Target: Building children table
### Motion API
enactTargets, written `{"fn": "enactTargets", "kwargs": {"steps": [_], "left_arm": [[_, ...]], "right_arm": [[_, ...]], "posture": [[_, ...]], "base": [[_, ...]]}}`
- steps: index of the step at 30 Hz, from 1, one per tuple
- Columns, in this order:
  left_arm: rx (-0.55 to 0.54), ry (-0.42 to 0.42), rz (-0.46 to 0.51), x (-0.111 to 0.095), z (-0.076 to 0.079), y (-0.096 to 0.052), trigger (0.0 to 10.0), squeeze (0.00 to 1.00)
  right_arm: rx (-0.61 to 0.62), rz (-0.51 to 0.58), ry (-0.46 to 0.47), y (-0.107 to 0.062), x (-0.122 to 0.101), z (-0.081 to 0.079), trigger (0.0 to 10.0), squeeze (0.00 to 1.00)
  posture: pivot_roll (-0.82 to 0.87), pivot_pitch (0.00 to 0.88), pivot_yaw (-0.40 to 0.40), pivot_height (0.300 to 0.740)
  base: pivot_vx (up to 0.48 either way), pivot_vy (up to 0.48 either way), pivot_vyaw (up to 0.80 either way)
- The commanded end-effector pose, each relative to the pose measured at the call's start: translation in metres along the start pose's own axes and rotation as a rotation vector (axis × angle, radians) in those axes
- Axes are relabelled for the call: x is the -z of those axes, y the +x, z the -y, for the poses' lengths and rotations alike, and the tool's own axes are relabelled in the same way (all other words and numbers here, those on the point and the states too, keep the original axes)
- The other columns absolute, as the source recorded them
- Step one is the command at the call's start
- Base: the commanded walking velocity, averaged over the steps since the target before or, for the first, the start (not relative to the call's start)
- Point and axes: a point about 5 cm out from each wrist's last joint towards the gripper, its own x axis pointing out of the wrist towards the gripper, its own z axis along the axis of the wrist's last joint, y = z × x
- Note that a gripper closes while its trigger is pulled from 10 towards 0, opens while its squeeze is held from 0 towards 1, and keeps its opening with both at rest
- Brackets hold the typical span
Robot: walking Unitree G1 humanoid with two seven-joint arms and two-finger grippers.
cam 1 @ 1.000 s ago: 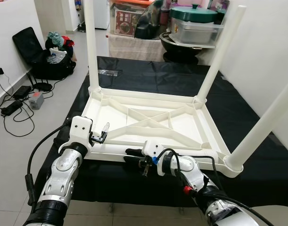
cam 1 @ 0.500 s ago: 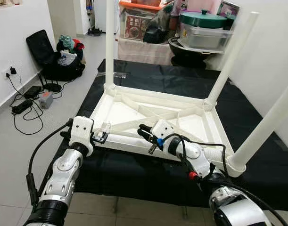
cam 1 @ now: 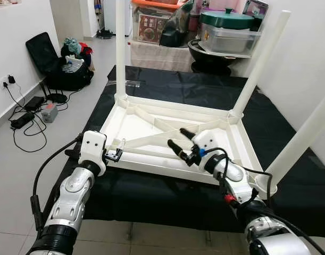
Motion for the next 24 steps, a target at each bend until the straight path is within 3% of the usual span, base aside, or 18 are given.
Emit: {"fn": "enactTargets", "kwargs": {"steps": [1,2,3,4,5,7,8,13,15,19,21,22,23,24], "left_arm": [[0.016,-0.004,0.005,0.000,0.005,0.002,10.0,0.00],[0.016,-0.004,0.005,0.000,0.005,0.002,10.0,0.00],[0.019,-0.004,0.006,0.000,0.006,0.001,10.0,0.00],[0.019,-0.004,0.006,0.000,0.006,0.001,10.0,0.00],[0.021,-0.003,0.007,0.000,0.007,0.001,10.0,0.00],[0.022,-0.003,0.007,0.000,0.007,0.001,10.0,0.00],[0.024,-0.001,0.006,0.001,0.007,0.001,10.0,0.00],[0.025,0.000,0.004,0.002,0.007,0.001,10.0,0.00],[0.036,-0.002,0.002,0.002,0.011,0.003,10.0,0.00],[0.046,-0.006,0.006,0.002,0.015,0.005,10.0,0.00],[0.047,-0.008,0.006,0.002,0.016,0.005,10.0,0.00],[0.051,-0.009,0.003,0.004,0.016,0.003,10.0,0.00],[0.052,-0.009,-0.001,0.006,0.016,0.003,10.0,0.00],[0.052,-0.009,-0.001,0.006,0.016,0.003,10.0,0.00]], "right_arm": [[0.122,0.018,0.033,0.000,-0.005,0.010,10.0,1.00],[0.122,0.018,0.033,0.000,-0.005,0.010,10.0,1.00],[0.248,-0.012,0.061,0.000,-0.004,0.018,10.0,1.00],[0.248,-0.012,0.061,0.000,-0.004,0.018,10.0,1.00],[0.314,-0.098,0.081,-0.001,0.004,0.022,10.0,0.98],[0.351,-0.159,0.092,-0.002,0.010,0.025,10.0,0.98],[0.436,-0.333,0.130,-0.005,0.024,0.030,10.0,0.00],[0.489,-0.343,0.171,-0.008,0.024,0.035,10.0,0.00],[0.450,-0.295,0.211,-0.012,0.015,0.034,10.0,0.00],[0.465,-0.260,0.196,-0.019,0.001,0.041,10.0,0.00],[0.468,-0.231,0.159,-0.022,-0.011,0.049,10.0,0.00],[0.463,-0.170,0.099,-0.027,-0.042,0.067,10.0,0.00],[0.439,-0.168,0.044,-0.035,-0.059,0.079,10.0,0.00],[0.439,-0.168,0.044,-0.035,-0.059,0.079,10.0,0.00]], "posture": [[0.10,0.000,-0.105,0.740],[0.10,0.000,-0.105,0.740],[0.10,0.000,-0.107,0.740],[0.10,0.000,-0.107,0.740],[0.11,0.000,-0.108,0.740],[0.11,0.000,-0.108,0.740],[0.10,0.000,-0.103,0.740],[0.09,0.000,-0.100,0.740],[0.07,0.000,-0.090,0.740],[0.07,0.000,-0.089,0.740],[0.06,0.000,-0.082,0.740],[0.04,0.000,-0.078,0.740],[0.03,0.000,-0.075,0.740],[0.03,0.000,-0.075,0.740]], "base": [[0.000,0.000,0.00],[0.000,0.000,0.00],[0.000,0.000,0.00],[0.000,0.000,0.00],[0.000,0.000,0.00],[0.000,0.000,0.00],[0.000,0.000,0.00],[0.000,0.000,0.00],[0.000,0.000,0.00],[0.000,0.000,0.00],[0.000,0.000,0.00],[0.000,0.000,0.00],[0.000,0.000,0.00],[0.000,0.000,0.00]]}}
